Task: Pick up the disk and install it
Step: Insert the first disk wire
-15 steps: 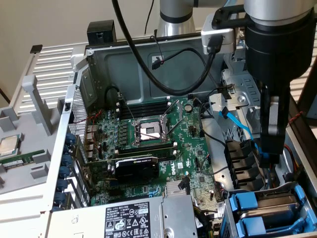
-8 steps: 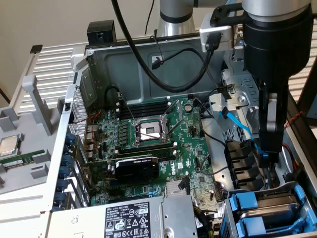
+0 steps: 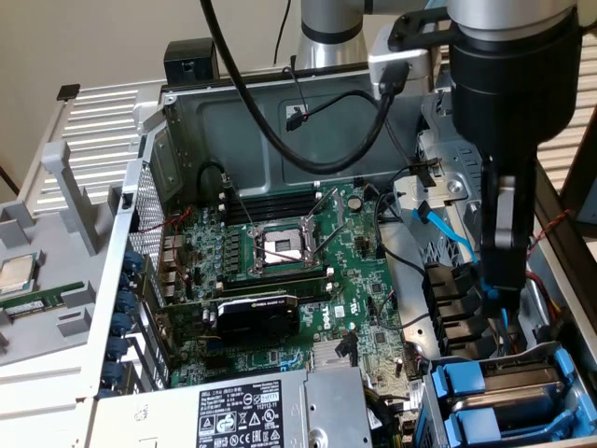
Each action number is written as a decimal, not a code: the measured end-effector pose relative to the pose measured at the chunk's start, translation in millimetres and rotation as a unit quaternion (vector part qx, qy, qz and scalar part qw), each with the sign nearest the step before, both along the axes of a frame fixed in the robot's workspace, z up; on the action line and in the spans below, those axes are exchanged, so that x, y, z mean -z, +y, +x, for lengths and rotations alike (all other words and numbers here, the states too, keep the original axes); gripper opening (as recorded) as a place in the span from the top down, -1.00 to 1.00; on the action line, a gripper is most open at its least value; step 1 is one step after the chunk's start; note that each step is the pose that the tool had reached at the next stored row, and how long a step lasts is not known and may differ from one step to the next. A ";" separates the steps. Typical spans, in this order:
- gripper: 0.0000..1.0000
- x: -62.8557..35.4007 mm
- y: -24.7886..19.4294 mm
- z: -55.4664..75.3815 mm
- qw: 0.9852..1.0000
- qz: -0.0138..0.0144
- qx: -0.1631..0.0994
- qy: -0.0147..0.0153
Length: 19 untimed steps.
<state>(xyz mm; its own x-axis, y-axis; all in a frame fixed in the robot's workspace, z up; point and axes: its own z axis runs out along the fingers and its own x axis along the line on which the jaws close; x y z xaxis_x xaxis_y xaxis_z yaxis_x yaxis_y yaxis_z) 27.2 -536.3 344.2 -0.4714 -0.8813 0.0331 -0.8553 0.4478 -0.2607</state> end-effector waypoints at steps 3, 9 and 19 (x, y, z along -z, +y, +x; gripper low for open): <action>0.30 -0.5 0.1 -1.2 1.000 -0.006 0.001 -0.001; 0.30 -5.2 1.1 -2.6 1.000 -0.016 0.001 -0.008; 0.30 -4.7 1.8 -2.6 0.999 -0.022 0.031 -0.013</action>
<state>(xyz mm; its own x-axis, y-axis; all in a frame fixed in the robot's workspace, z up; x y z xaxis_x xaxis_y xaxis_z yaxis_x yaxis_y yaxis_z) 24.6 -534.5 348.9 -0.5259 -0.8485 0.0588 -0.8193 0.4867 -0.3031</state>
